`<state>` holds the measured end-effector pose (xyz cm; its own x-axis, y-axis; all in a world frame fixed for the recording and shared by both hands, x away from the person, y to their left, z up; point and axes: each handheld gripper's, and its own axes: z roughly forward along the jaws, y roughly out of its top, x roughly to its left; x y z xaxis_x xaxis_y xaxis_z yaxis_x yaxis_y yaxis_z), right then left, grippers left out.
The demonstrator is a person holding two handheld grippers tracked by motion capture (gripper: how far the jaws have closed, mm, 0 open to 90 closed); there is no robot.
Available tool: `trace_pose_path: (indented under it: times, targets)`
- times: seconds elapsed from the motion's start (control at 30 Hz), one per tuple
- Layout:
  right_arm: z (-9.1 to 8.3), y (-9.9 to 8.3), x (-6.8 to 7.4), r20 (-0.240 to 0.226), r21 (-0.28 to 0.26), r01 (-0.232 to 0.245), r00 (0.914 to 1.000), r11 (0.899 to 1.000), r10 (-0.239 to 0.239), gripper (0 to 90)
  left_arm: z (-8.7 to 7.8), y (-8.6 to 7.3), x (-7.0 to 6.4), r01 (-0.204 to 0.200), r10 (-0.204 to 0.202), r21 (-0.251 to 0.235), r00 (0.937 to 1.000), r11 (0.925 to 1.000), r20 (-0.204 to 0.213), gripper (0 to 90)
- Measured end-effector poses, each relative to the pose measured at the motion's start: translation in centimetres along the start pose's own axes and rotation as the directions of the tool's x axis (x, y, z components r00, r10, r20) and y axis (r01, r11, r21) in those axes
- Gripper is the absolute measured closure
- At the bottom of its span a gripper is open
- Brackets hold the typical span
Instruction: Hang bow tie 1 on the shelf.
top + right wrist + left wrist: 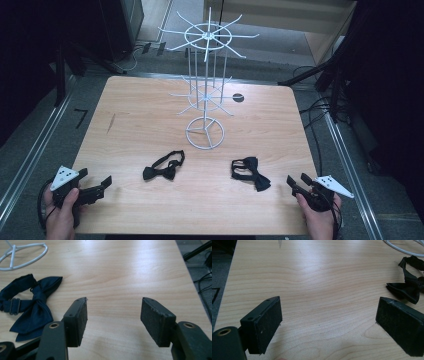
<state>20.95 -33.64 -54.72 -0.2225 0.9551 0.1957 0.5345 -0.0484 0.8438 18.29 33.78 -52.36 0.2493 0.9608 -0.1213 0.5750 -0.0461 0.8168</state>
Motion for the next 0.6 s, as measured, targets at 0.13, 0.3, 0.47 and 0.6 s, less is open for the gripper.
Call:
trace_pose_path:
  times: [0.13,0.3,0.47,0.6]
  targets:
    - [0.1,0.1,0.3,-0.003,-0.022,0.004,1.0000,1.000,-0.004,43.3,0.0,0.0,0.0,0.001,-0.001,0.000,1.0000,1.0000,0.002,7.3]
    - [0.2,0.2,1.3,-0.046,-0.053,0.033,0.9983,0.998,-0.036,50.2,0.1,0.0,-0.1,-0.008,0.008,0.004,1.0000,1.0000,0.000,7.3]
    - [0.6,0.4,2.2,-0.073,-0.043,0.036,0.9965,0.998,-0.039,48.4,0.1,0.0,-0.1,-0.009,0.009,0.009,1.0000,0.9999,-0.001,7.3]
    - [1.0,0.7,3.0,-0.107,-0.026,0.077,0.9911,0.997,-0.080,50.3,0.1,0.0,-0.1,-0.012,0.012,0.011,0.9999,0.9999,0.000,7.3]
